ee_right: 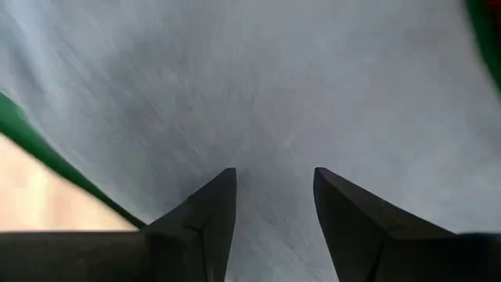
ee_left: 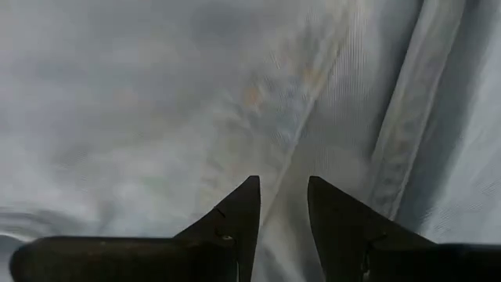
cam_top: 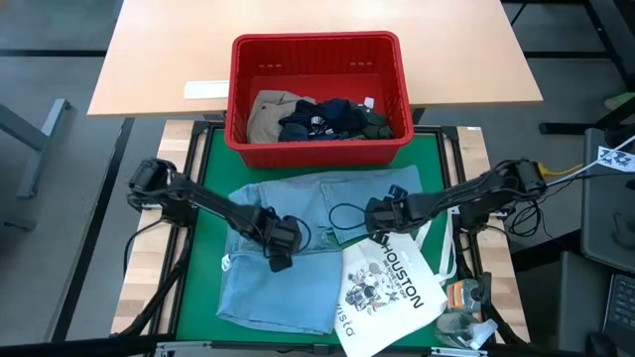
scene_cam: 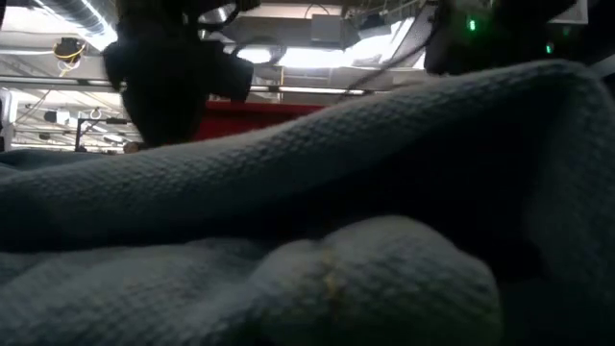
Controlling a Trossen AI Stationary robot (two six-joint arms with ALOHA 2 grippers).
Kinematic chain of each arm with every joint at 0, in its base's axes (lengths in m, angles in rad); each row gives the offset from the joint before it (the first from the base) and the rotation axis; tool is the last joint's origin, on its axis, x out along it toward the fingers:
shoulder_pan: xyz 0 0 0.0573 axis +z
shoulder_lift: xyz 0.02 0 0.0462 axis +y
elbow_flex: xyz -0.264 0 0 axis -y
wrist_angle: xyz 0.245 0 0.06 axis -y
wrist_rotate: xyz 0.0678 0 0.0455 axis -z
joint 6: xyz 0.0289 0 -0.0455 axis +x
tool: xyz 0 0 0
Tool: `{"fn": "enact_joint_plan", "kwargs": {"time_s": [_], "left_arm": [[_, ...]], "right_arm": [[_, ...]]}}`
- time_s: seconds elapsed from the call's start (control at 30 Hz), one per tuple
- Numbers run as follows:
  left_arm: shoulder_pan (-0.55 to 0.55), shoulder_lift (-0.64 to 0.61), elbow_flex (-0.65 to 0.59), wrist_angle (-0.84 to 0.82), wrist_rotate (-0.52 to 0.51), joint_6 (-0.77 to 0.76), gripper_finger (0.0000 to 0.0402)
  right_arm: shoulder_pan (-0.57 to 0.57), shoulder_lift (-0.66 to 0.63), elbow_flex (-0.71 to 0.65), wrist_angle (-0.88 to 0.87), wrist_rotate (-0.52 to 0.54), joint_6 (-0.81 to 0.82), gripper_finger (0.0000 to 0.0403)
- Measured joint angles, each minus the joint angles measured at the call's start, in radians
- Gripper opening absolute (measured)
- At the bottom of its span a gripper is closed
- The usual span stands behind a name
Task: Fold Laundry from Bin
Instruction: Fold the blue jeans
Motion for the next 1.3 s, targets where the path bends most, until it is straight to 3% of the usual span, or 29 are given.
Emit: {"fn": "enact_joint_plan", "kwargs": {"time_s": [0.27, 0.67, 0.9, 1.3], "left_arm": [[-0.033, 0.144, 0.009, -0.025, 0.093, 0.065, 0.0104], [-0.054, 0.154, 0.008, -0.200, 0.143, 0.121, 0.0095], [-0.052, 0.122, 0.056, -0.252, 0.113, 0.114, 0.0088], [-0.030, -0.070, 0.103, -0.222, 0.025, 0.089, 0.0088]], "right_arm": [[-0.102, 0.058, -0.065, 0.023, -0.011, 0.023, 0.0170], [-0.162, 0.056, -0.031, 0.013, -0.019, -0.123, 0.0170], [-0.163, 0.058, 0.037, -0.040, -0.058, -0.136, 0.0170], [-0.163, -0.055, 0.216, -0.219, -0.090, -0.165, 0.0170]]}}
